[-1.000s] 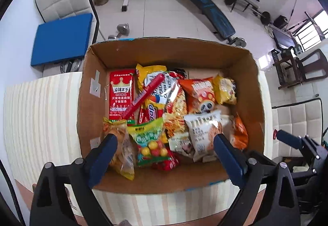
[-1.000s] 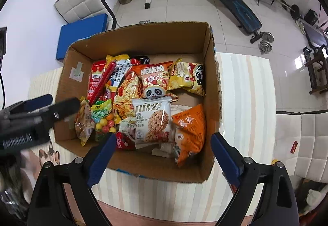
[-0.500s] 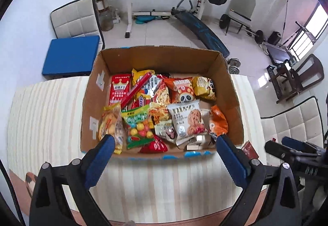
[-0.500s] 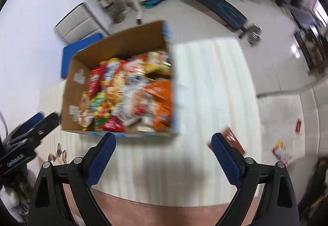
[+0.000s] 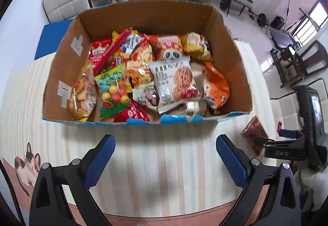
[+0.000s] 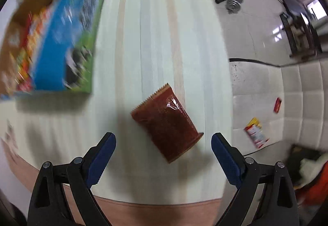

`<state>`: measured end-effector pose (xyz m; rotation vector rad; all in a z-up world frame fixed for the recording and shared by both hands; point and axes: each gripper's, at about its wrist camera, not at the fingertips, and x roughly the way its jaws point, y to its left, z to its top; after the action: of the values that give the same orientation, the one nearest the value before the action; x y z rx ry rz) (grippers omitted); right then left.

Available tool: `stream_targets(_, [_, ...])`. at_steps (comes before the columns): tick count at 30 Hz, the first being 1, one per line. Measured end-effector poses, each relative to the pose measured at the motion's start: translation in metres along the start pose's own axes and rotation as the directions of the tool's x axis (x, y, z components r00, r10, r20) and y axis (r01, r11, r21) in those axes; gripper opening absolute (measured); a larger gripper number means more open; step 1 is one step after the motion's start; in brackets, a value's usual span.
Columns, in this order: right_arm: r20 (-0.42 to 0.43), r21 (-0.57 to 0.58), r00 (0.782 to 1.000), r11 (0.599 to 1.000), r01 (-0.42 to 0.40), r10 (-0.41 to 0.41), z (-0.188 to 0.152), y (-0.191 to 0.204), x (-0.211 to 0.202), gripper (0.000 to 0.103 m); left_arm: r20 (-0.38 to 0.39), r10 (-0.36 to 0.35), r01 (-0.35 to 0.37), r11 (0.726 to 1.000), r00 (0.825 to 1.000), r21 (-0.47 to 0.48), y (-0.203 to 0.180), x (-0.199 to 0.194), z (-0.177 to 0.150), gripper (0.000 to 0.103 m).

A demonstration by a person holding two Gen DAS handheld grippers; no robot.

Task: Organize snacks
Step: 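Move the right tool to the dark red packet and grasp it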

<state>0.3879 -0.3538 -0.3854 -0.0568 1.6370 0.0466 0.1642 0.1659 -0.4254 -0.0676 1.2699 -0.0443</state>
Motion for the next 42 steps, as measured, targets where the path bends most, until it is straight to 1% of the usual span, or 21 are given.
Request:
stream_targets(4, [-0.054,-0.057,0.997,0.997,0.045,-0.048,0.007,0.007,0.023,0.096,-0.012,0.013,-0.013,1.000,1.000,0.009,-0.003,0.010,-0.002,0.101])
stream_targets(8, [-0.094,-0.057,0.995,0.998,0.025,-0.031,0.010,0.006,0.040,0.092,-0.019,0.016,-0.016,1.000,1.000,0.007,-0.001,0.013,-0.001,0.101])
stream_targets(9, [-0.104,-0.054,0.994,0.998,0.023,-0.029,0.011,0.006,0.044,0.089,-0.019,0.016,-0.016,1.000,1.000,0.005,0.000,0.014,-0.001,0.101])
stream_targets(10, [-0.114,-0.051,0.993,0.998,0.023,-0.029,0.011,0.005,0.047,0.079,-0.022,0.014,-0.014,1.000,1.000,0.003,0.001,0.015,0.000,0.101])
stream_targets(11, [-0.121,-0.032,0.993,0.999,0.006,-0.010,0.010,0.002,0.049,0.077,-0.025,0.013,-0.013,1.000,1.000,0.000,0.002,0.015,0.000,0.101])
stream_targets(13, [-0.125,0.010,0.992,1.000,-0.004,0.005,0.009,-0.003,0.047,0.061,-0.023,0.014,-0.014,1.000,1.000,-0.001,0.003,0.014,0.001,0.101])
stream_targets(14, [-0.133,0.026,0.991,1.000,-0.013,0.016,0.007,-0.004,0.047,0.061,-0.023,0.014,-0.014,1.000,1.000,0.000,0.004,0.013,0.001,0.101])
stream_targets(18, [-0.169,0.171,0.976,0.980,-0.104,0.133,-0.006,-0.010,0.052,0.060,-0.018,0.010,-0.010,1.000,1.000,0.002,0.005,0.013,0.003,0.101])
stream_targets(20, [-0.172,0.255,0.953,0.946,-0.202,0.250,-0.011,-0.016,0.054,0.061,-0.014,0.007,-0.007,1.000,1.000,0.000,0.006,0.012,0.004,0.101])
stream_targets(21, [-0.168,0.288,0.945,0.931,-0.226,0.281,-0.013,-0.019,0.053,0.065,-0.014,0.001,-0.001,1.000,1.000,-0.003,0.007,0.012,0.004,0.101])
stream_targets(22, [-0.163,0.295,0.946,0.929,-0.224,0.280,-0.013,-0.019,0.052,0.073,-0.015,-0.003,0.003,1.000,1.000,-0.006,0.008,0.012,0.004,0.101])
stream_targets(23, [-0.147,0.282,0.955,0.936,-0.209,0.257,-0.012,-0.019,0.049,0.076,-0.014,-0.009,0.009,1.000,1.000,-0.008,0.010,0.012,0.005,0.101])
stream_targets(25, [-0.131,0.252,0.970,0.954,-0.165,0.202,-0.008,-0.016,0.047,0.078,-0.010,-0.014,0.014,1.000,1.000,-0.006,0.010,0.012,0.006,0.101])
stream_targets(28, [-0.131,0.246,0.974,0.958,-0.147,0.184,-0.006,0.001,0.047,0.078,-0.011,-0.012,0.012,1.000,1.000,0.010,0.010,0.013,0.007,0.101])
stream_targets(29, [-0.113,0.231,0.983,0.966,-0.117,0.146,-0.008,0.007,0.046,0.078,-0.012,-0.007,0.007,1.000,1.000,0.018,0.009,0.013,0.006,0.101])
stream_targets(30, [-0.101,0.203,0.990,0.976,-0.076,0.098,-0.009,0.014,0.044,0.072,-0.012,-0.003,0.004,1.000,1.000,0.025,0.009,0.012,0.006,0.101])
stream_targets(31, [-0.094,0.178,0.994,0.983,-0.038,0.055,-0.011,0.021,0.043,0.063,-0.008,0.005,-0.005,0.999,1.000,0.032,0.009,0.011,0.006,0.101])
stream_targets(32, [-0.069,0.153,0.997,0.988,-0.016,0.026,-0.013,0.027,0.040,0.059,0.001,0.012,-0.012,0.999,1.000,0.035,0.009,0.009,0.006,0.101])
stream_targets(37, [-0.008,0.199,0.994,0.975,-0.103,0.106,-0.028,0.035,0.025,0.059,0.082,0.013,-0.013,1.000,0.997,0.006,0.024,-0.016,0.008,0.101])
stream_targets(40, [0.065,0.206,0.982,0.960,-0.188,0.178,-0.035,0.035,-0.011,0.059,0.151,0.025,-0.022,1.000,0.988,-0.021,0.037,-0.039,0.013,0.101])
stream_targets(42, [0.133,0.185,0.966,0.952,-0.243,0.221,-0.038,0.043,-0.047,0.059,0.191,0.021,-0.014,0.999,0.981,-0.036,0.046,-0.054,0.018,0.101])
